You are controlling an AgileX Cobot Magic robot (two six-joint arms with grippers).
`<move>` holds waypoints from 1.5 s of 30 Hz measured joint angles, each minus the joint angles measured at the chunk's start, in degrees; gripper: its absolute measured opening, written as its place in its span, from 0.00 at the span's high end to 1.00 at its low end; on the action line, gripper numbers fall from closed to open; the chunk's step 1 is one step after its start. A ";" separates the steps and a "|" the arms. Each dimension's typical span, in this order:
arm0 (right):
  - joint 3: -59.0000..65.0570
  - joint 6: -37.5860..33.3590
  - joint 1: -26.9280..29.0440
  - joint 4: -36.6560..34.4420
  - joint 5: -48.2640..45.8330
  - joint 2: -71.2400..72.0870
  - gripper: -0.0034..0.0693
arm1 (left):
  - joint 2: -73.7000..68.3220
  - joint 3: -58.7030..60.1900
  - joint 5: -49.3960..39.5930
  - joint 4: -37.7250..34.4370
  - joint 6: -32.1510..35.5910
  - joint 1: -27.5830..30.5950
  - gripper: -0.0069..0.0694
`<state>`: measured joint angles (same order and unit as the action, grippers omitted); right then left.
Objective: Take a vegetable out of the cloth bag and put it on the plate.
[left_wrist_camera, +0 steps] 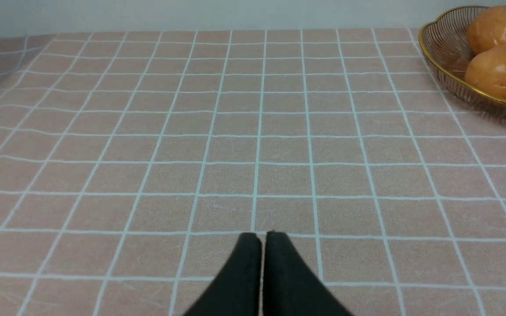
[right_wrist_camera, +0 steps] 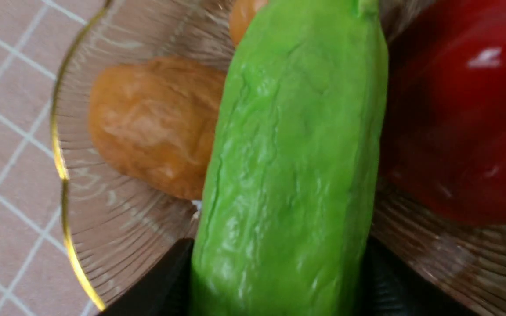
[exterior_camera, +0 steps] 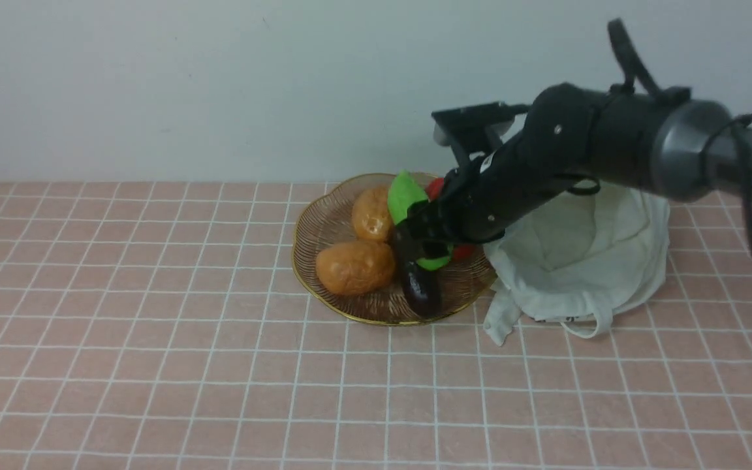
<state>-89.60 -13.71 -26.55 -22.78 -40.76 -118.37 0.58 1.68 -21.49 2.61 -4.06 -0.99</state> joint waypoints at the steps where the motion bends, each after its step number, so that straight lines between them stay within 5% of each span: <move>1: 0.00 0.49 0.00 0.26 0.11 -0.81 0.40 | 0.00 0.00 0.00 0.00 0.00 0.00 0.92; 9: 0.00 0.99 0.00 2.70 0.23 -1.82 0.39 | 0.00 0.00 0.00 0.00 0.00 0.00 0.92; 14: -0.91 1.57 0.00 4.00 -2.57 -1.41 0.24 | 0.00 0.00 0.00 0.00 0.00 0.00 0.92; 19: -9.96 4.10 0.00 9.67 -14.58 0.54 0.03 | 0.00 0.00 0.00 0.00 0.00 0.00 0.92; 26: -27.29 5.05 0.00 14.12 -29.41 2.44 0.04 | 0.00 0.00 0.00 0.00 0.00 0.00 0.92; 33: -28.96 8.21 0.00 16.81 -30.69 14.76 0.38 | 0.00 0.00 0.00 0.00 0.00 0.00 0.92; 38: -7.91 8.88 0.00 17.09 -31.03 38.21 0.86 | 0.00 0.00 0.00 0.00 0.00 0.00 0.92; 43: 12.38 8.06 0.00 17.04 -23.69 53.20 0.96 | 0.00 0.00 0.00 0.00 0.00 0.00 0.92; 45: 29.74 7.40 0.00 16.37 -7.21 62.69 0.97 | 0.00 0.00 0.00 0.00 0.00 0.00 0.92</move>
<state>-59.86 -6.31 -26.55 -6.41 -47.97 -55.68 0.58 1.68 -21.49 2.61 -4.06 -0.99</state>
